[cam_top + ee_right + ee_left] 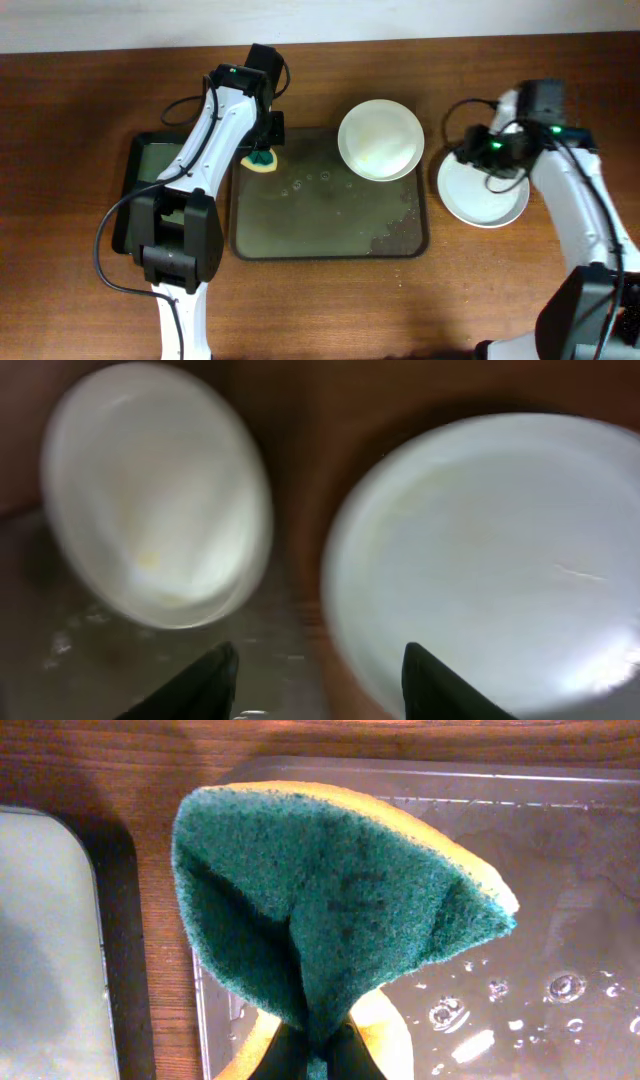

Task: Clean dirty plates on tray and stack at the side
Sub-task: 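Lower the plate onto the first cleaned plate and release, then grasp the last white plate with the right gripper, pull it to tray center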

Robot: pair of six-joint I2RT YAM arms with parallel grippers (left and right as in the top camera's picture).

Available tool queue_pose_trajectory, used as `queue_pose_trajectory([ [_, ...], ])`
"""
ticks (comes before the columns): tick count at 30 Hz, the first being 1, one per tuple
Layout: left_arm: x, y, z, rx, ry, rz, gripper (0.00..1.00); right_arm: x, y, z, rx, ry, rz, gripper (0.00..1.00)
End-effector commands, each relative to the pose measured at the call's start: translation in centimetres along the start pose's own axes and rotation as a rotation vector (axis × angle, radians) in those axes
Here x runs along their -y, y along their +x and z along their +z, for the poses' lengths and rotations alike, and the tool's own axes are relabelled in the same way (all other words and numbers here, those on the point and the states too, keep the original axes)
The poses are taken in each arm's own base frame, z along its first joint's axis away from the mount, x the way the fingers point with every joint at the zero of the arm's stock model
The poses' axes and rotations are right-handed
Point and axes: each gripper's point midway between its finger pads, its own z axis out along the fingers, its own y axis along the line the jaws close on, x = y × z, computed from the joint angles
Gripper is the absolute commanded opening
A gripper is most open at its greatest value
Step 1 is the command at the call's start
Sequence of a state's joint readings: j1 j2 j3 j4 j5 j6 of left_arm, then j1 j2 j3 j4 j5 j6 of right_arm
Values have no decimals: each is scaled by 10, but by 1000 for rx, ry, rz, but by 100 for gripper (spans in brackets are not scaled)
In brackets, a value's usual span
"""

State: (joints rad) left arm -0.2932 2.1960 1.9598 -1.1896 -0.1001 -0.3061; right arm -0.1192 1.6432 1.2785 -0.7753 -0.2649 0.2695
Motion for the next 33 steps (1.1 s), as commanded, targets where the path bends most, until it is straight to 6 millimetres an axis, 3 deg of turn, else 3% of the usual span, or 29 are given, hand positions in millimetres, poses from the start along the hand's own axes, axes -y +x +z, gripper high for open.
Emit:
queue_pose_trajectory([
  [1, 2, -4, -6, 15, 15, 17, 0, -30, 6, 22, -27, -18, 63, 53],
  [7, 16, 1, -6, -10, 91, 87, 0, -53, 33, 82, -118, 22, 72, 49],
  [13, 19, 10, -7, -44, 117, 157, 0, -71, 54, 116, -148, 48, 34, 42],
  [24, 19, 11, -7, -46, 116, 157, 0, -77, 101, 120, -271, 124, -26, 29],
  [29, 19, 10, -7, -45, 117, 157, 0, -105, 140, 114, -386, 68, -84, 25],
  [31, 19, 10, -7, -45, 116, 157, 0, -134, 165, 105, -407, 33, -180, 25],
  [33, 19, 11, -7, -46, 116, 157, 0, -148, 176, 101, -409, 15, -225, 25],
])
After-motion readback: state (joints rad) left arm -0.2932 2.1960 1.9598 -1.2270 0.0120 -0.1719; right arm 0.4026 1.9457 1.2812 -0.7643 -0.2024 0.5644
